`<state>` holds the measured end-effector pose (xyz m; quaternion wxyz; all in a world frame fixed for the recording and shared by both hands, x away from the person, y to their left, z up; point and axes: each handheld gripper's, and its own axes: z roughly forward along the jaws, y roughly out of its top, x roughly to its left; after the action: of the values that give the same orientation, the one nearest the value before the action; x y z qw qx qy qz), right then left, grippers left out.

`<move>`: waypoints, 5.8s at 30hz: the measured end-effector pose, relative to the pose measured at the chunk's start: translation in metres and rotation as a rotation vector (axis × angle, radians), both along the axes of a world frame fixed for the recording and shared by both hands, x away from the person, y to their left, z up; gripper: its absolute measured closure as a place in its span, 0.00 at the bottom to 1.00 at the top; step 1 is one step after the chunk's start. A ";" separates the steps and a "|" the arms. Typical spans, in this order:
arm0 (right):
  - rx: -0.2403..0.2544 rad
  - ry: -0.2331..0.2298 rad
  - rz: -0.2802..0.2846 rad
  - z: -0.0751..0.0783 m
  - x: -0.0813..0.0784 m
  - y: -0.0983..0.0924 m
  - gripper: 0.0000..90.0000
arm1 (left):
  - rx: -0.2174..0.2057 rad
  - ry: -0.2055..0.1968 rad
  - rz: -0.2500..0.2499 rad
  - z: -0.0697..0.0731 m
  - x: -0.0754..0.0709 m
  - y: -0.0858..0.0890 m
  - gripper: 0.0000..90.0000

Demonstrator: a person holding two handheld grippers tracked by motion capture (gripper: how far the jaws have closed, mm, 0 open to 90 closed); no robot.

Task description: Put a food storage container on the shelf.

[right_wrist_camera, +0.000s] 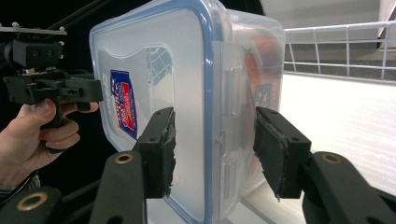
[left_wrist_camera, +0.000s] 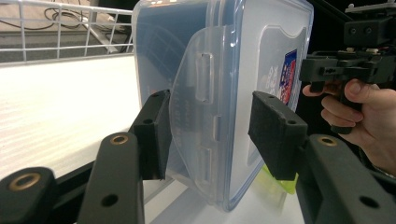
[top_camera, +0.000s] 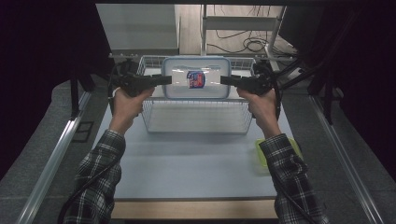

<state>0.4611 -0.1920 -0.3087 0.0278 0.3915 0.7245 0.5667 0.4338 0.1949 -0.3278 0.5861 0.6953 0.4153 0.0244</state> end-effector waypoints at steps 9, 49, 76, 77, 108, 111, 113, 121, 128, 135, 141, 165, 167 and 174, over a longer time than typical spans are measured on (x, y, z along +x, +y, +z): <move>-0.016 -0.004 -0.014 0.001 0.003 0.003 0.53 | 0.027 -0.028 0.027 0.000 -0.001 -0.004 0.53; -0.156 -0.040 -0.091 -0.003 0.005 0.016 0.49 | 0.065 -0.022 0.111 -0.009 0.005 -0.015 0.33; -0.154 -0.158 -0.110 0.001 -0.008 0.019 0.32 | 0.150 -0.121 0.144 -0.002 -0.014 -0.013 0.33; -0.162 -0.158 -0.108 0.001 -0.010 0.019 0.30 | 0.168 -0.129 0.142 -0.003 -0.016 -0.013 0.33; -0.262 -0.262 0.024 -0.039 -0.078 0.023 0.10 | 0.301 -0.142 0.003 -0.053 -0.096 -0.027 0.21; -0.268 -0.265 0.033 -0.046 -0.085 0.022 0.09 | 0.302 -0.142 -0.007 -0.059 -0.103 -0.029 0.20; -0.272 -0.262 0.039 -0.050 -0.090 0.021 0.09 | 0.302 -0.143 -0.013 -0.064 -0.108 -0.030 0.20; -0.300 -0.254 0.066 -0.071 -0.105 0.014 0.08 | 0.296 -0.135 -0.031 -0.085 -0.125 -0.034 0.17; -0.306 -0.253 0.059 -0.084 -0.115 0.003 0.08 | 0.312 -0.120 -0.043 -0.102 -0.140 -0.038 0.17; -0.292 -0.216 0.046 -0.099 -0.121 -0.008 0.05 | 0.332 -0.116 -0.034 -0.117 -0.149 -0.039 0.16; -0.299 -0.219 0.048 -0.111 -0.127 -0.013 0.05 | 0.314 -0.103 -0.037 -0.129 -0.156 -0.038 0.15; -0.365 -0.184 0.019 -0.150 -0.162 -0.022 0.05 | 0.417 -0.171 -0.027 -0.168 -0.195 -0.027 0.06; -0.375 -0.192 0.017 -0.152 -0.164 -0.022 0.05 | 0.426 -0.180 -0.021 -0.169 -0.199 -0.026 0.06; -0.393 -0.179 0.021 -0.159 -0.172 -0.023 0.05 | 0.470 -0.173 -0.016 -0.178 -0.204 -0.022 0.07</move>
<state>0.2893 -0.2155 -0.4675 0.1619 0.3190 0.8196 0.4475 0.2299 0.1733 -0.5053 0.4417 0.8110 0.3412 0.1753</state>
